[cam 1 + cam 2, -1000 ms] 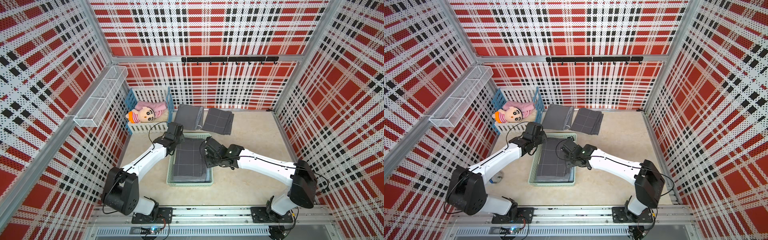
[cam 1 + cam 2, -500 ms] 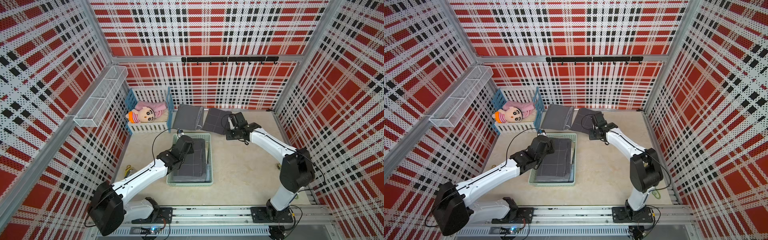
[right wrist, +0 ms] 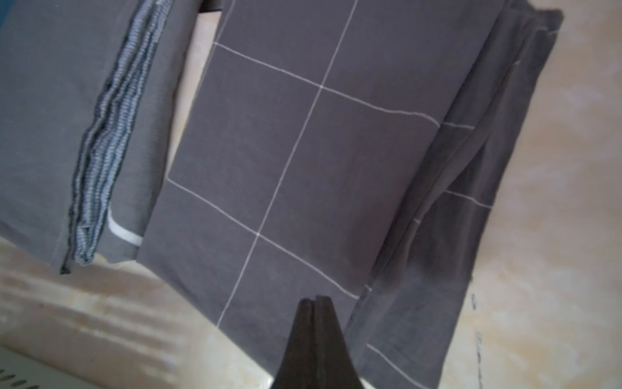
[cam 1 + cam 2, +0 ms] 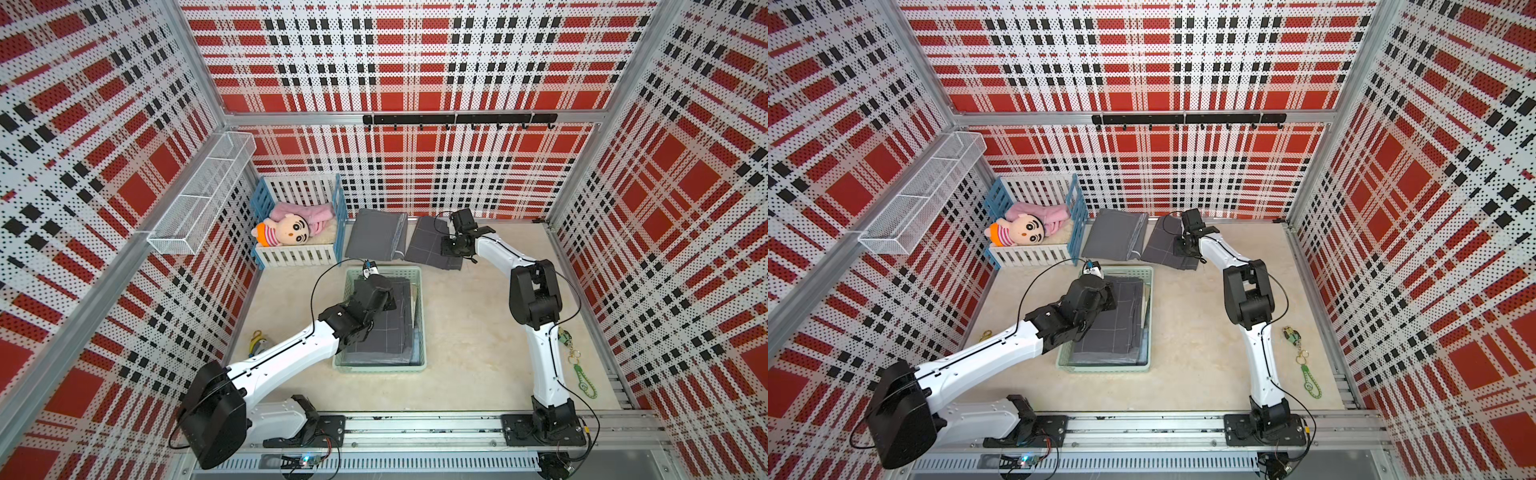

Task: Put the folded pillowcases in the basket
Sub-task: Move the pillowcase to the center of the board.

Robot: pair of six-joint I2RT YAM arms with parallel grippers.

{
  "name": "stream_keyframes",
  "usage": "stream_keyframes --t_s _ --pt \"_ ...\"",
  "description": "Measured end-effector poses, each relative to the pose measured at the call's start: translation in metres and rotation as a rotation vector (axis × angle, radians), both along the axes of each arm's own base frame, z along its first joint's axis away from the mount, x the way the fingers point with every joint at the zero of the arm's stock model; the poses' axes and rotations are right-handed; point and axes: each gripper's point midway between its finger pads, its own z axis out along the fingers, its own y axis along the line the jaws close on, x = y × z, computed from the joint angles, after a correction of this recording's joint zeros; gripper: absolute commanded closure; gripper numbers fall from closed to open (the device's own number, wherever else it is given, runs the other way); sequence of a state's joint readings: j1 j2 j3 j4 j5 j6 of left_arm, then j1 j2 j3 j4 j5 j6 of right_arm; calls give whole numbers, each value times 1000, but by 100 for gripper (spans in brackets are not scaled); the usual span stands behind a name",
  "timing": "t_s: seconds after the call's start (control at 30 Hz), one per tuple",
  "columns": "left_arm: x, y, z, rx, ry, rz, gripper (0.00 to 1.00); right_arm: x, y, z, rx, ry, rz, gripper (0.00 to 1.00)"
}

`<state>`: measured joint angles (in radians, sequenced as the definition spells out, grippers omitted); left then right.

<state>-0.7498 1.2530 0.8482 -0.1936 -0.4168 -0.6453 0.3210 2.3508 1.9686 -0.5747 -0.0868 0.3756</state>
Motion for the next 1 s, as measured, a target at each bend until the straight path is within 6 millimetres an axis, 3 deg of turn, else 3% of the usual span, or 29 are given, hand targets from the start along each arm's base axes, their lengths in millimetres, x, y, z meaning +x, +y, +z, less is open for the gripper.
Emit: stream_keyframes --t_s 0.17,0.37,0.53,0.67,0.77,0.83,0.9,1.0 --pt "-1 -5 -3 -13 11 -9 100 -12 -4 -29 -18 92 -18 100" --pt "-1 -14 -12 -10 35 -24 100 -37 -16 -36 -17 117 -38 100" --pt "3 -25 -11 -11 39 -44 100 -88 -39 -39 -23 158 -49 100" --pt "6 -44 -3 -28 27 -76 100 -157 -63 -41 -22 206 -64 100" --pt "4 -62 4 -40 16 -111 100 -220 -96 -37 -100 255 -113 100" --pt "3 -74 9 -49 9 -136 100 -248 -116 -27 -159 263 -144 100" --pt "4 -86 13 -57 0 -157 100 -258 -132 -5 -197 220 -184 100" --pt "9 -105 15 -65 0 -188 100 -248 -145 32 -212 101 -240 100"
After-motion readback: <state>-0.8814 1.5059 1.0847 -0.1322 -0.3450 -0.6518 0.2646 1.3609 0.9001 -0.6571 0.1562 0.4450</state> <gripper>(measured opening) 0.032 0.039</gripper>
